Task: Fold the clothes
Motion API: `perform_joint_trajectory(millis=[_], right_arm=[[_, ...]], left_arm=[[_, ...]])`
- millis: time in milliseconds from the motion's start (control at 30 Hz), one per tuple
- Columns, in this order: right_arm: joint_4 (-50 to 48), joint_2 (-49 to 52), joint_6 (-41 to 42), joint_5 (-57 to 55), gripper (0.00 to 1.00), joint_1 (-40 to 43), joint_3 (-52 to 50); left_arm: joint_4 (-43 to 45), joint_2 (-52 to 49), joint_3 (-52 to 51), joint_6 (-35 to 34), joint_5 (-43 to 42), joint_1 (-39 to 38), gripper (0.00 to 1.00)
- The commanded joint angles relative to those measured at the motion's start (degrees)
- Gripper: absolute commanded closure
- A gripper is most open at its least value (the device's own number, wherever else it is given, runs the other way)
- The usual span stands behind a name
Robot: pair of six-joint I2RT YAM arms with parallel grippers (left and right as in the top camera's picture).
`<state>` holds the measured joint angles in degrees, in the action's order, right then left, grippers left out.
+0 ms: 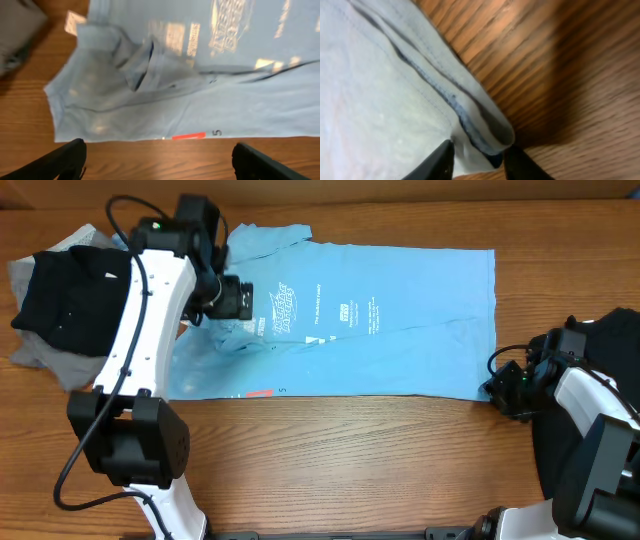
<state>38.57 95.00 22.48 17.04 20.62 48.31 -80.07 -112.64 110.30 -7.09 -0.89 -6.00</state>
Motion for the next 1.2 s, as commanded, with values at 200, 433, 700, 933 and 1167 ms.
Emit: perform_joint_trajectory(millis=[200,433,700,933,1167], right_arm=[[4.4,-0.4,0.3,-2.0,0.96,0.6,0.9],[22.0,-4.6,6.2,-17.4,0.96,1.3,5.8],[22.3,-8.5,7.6,-19.0,0.55,1.3,6.1],[21.0,-12.7,4.2,-12.6,0.43,1.3,9.4],[18.8,-14.5,-0.2,-4.3,0.43,1.3,9.9]], left_arm=[[-2.5,-0.1,3.5,0.9,-0.5,0.1,0.04],[-6.8,-0.1,3.5,0.8,0.1,0.4,0.00],[-13.6,-0.1,3.3,-0.7,0.1,6.1,0.00],[-13.6,-0.1,-0.8,-0.6,-0.9,13.4,0.00],[-7.3,-0.1,-14.8,-0.2,-1.1,15.6,0.07]])
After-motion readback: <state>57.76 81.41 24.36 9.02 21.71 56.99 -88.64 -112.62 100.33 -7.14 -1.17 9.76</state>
